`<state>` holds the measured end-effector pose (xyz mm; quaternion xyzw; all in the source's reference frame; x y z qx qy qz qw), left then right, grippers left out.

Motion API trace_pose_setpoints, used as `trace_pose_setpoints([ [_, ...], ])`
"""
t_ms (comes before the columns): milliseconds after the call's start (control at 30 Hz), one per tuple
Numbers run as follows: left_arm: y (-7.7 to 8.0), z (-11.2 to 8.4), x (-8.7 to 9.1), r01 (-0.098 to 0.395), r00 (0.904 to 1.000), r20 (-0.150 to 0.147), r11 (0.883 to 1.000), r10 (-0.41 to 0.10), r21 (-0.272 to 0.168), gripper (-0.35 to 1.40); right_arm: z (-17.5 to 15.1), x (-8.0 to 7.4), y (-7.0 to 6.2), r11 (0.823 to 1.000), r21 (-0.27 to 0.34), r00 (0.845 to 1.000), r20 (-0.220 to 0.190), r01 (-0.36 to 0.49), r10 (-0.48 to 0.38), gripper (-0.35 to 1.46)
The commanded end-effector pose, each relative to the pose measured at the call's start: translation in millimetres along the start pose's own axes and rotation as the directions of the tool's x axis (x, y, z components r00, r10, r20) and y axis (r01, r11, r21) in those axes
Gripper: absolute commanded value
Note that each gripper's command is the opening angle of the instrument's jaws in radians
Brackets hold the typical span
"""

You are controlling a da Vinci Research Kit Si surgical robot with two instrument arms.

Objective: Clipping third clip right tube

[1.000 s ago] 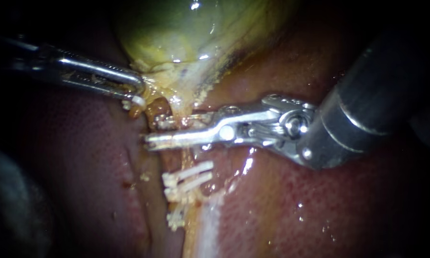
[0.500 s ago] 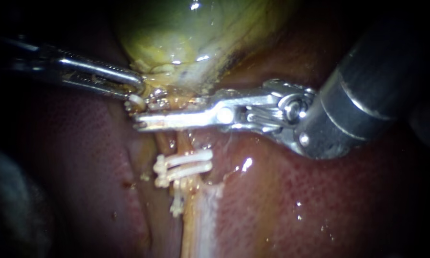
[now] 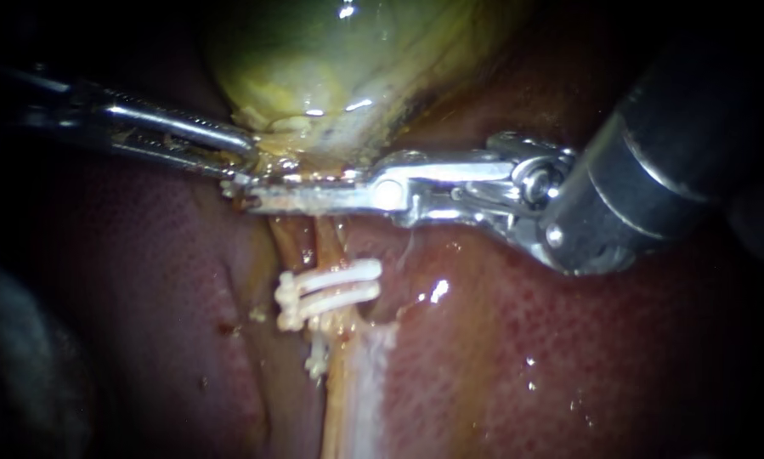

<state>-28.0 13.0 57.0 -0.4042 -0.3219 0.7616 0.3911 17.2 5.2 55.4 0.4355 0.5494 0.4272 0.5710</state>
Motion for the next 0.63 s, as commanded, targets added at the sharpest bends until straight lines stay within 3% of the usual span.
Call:
trace_pose_setpoints([
  [33,0.0,0.0,0.0,0.000,1.0000,0.000,1.000,0.000,0.000,-0.35,-0.2,0.0,-0.1,1.000,-0.001,1.000,-0.003,-0.004,0.004,-0.35],
  [633,-0.1,0.1,-0.1,-0.001,1.0000,0.000,1.000,0.001,0.000,-0.35,-0.3,-0.4,-0.3,0.999,-0.005,0.999,-0.006,-0.032,0.032,-0.35],
])
